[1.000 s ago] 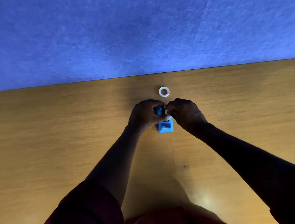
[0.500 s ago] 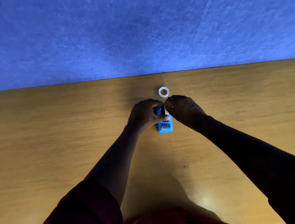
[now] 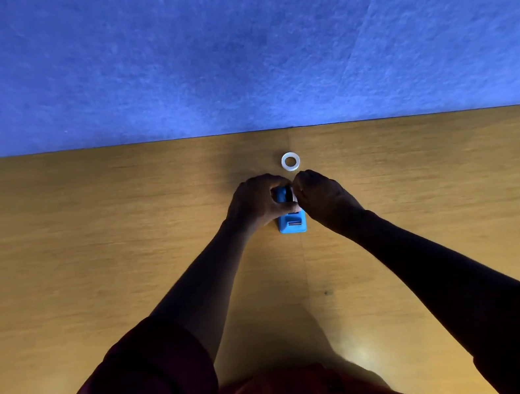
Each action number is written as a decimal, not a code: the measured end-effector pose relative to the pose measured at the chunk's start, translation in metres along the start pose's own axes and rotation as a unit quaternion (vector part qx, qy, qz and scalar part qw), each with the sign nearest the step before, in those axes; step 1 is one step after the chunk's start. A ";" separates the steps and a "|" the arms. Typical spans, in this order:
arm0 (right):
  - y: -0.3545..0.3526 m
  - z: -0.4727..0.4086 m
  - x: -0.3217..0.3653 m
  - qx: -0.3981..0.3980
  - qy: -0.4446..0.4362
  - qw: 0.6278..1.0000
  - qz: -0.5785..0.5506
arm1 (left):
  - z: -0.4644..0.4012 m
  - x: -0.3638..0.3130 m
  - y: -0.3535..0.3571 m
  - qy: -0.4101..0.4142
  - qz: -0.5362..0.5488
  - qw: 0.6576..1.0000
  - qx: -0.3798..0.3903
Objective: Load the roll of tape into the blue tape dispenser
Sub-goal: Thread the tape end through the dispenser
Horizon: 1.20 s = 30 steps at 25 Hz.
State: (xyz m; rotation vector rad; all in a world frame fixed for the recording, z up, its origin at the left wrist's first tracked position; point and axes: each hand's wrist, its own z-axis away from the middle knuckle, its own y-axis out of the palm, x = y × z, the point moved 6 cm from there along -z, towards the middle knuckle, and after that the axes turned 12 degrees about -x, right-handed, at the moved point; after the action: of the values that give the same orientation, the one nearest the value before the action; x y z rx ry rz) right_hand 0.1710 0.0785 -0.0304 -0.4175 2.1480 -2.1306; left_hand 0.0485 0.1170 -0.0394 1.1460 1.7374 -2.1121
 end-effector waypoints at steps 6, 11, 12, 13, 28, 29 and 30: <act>-0.002 0.003 0.003 -0.017 -0.011 1.000 0.010 | 0.002 -0.001 0.001 0.008 -0.001 1.000 0.001; -0.006 0.004 0.004 -0.031 0.000 1.000 -0.003 | 0.001 -0.001 0.002 0.010 0.009 1.000 0.007; -0.006 0.005 0.004 -0.033 -0.001 0.999 -0.003 | 0.001 -0.002 0.002 0.011 0.012 1.000 0.008; -0.005 0.005 0.004 -0.030 -0.005 1.000 0.003 | 0.001 -0.001 0.002 0.012 0.014 1.000 0.009; -0.003 0.005 0.002 -0.021 0.016 0.999 -0.034 | 0.002 0.001 0.002 0.008 0.003 1.000 0.008; -0.002 0.005 0.002 -0.020 0.015 0.999 -0.034 | 0.002 0.001 0.002 0.009 0.004 1.000 0.006; -0.001 0.006 0.003 -0.025 0.015 0.999 -0.033 | 0.002 0.001 0.002 0.008 0.005 1.000 0.005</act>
State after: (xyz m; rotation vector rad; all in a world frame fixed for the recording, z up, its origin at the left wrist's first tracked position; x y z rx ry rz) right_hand 0.1702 0.0718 -0.0287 -0.4696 2.2383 -2.1327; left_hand 0.0486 0.1152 -0.0413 1.1749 1.7270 -2.1147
